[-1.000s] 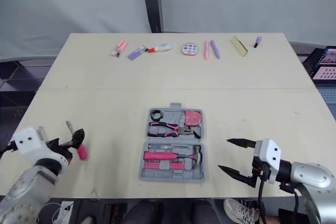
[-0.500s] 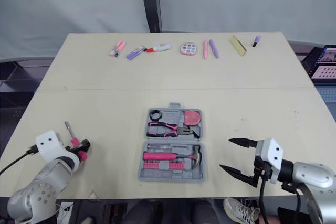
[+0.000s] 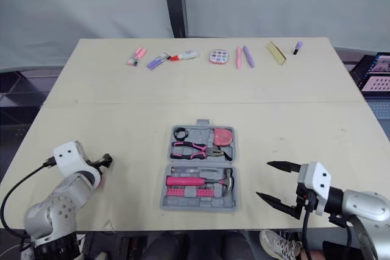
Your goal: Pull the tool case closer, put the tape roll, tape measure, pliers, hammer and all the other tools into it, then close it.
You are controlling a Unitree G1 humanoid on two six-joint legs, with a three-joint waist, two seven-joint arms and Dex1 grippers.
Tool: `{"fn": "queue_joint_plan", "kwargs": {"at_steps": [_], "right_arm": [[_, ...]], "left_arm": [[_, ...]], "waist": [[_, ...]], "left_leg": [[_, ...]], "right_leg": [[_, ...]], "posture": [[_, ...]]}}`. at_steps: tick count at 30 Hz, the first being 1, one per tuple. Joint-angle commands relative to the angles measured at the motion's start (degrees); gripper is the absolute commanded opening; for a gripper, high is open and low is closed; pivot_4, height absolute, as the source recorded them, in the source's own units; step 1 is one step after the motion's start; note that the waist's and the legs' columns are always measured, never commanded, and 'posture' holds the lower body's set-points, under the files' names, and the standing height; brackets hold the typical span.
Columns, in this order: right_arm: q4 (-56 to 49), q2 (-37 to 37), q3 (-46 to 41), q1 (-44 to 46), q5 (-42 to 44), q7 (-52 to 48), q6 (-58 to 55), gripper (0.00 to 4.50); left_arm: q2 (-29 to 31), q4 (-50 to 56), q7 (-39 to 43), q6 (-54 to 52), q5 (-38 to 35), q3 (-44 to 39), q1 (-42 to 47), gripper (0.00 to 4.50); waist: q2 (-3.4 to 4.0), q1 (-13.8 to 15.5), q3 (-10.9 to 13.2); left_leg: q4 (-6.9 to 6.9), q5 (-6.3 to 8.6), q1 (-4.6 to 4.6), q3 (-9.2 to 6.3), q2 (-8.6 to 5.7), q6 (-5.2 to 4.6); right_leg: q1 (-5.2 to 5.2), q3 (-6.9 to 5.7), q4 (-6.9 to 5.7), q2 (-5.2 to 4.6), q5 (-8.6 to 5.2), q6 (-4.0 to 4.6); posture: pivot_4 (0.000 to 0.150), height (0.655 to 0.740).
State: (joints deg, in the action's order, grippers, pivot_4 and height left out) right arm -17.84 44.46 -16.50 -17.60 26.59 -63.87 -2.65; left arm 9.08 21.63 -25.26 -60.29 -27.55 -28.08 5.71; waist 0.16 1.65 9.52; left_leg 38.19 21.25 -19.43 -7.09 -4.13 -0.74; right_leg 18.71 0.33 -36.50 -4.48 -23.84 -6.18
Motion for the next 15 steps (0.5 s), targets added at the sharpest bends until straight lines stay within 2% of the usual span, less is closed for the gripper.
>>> {"fn": "queue_joint_plan", "kwargs": {"at_steps": [1, 6, 7, 9, 15], "right_arm": [[-2.17, -0.05, -1.75, -0.69, 0.99, 0.58, 0.06, 4.50], [-2.23, 0.00, -1.89, -1.19, 1.05, 0.76, 0.27, 4.50], [-2.24, 0.01, -1.91, -1.27, 1.03, 0.80, 0.27, 4.50], [-2.28, 0.00, -1.90, -1.32, 1.05, 0.91, 0.18, 4.50], [-2.05, -0.01, -1.72, -1.08, 0.93, 1.06, 0.22, 4.50]], "left_arm": [[-0.45, 1.13, 0.14, -0.62, 1.37, -1.42, 0.59, 4.42], [-1.23, 0.50, 0.05, -1.03, 2.50, -2.73, 1.96, 4.42], [-1.20, 0.18, 0.27, -0.91, 2.65, -2.98, 2.28, 4.19], [-1.25, -0.53, 0.50, -0.70, 2.91, -3.71, 2.96, 3.54], [-1.04, -1.59, 1.30, -0.70, 4.32, -4.15, 4.14, 0.54]], "waist": [[0.00, 0.01, 0.00], [-0.01, 0.02, 0.00], [-0.01, 0.02, 0.00], [-0.01, 0.02, 0.00], [-0.02, 0.11, 0.00]], "left_leg": [[0.00, 0.00, 0.00, 0.00, 0.00, 0.00], [0.01, 0.00, 0.00, 0.00, -0.01, 0.00], [0.01, 0.00, 0.00, 0.00, -0.01, 0.00], [0.01, 0.00, 0.00, 0.00, -0.01, 0.00], [0.03, 0.00, 0.00, 0.00, -0.01, 0.00]], "right_leg": [[0.00, 0.00, 0.00, 0.00, 0.00, 0.00], [0.00, 0.00, 0.00, -0.01, 0.00, 0.00], [0.00, 0.00, 0.01, -0.01, 0.00, 0.00], [0.00, 0.00, 0.00, 0.00, 0.00, 0.00], [0.00, -0.01, 0.00, -0.01, 0.00, 0.00]], "posture": [[0.150, 0.7400], [0.150, 0.7400], [0.150, 0.7400], [0.150, 0.7400], [0.150, 0.7400]]}}
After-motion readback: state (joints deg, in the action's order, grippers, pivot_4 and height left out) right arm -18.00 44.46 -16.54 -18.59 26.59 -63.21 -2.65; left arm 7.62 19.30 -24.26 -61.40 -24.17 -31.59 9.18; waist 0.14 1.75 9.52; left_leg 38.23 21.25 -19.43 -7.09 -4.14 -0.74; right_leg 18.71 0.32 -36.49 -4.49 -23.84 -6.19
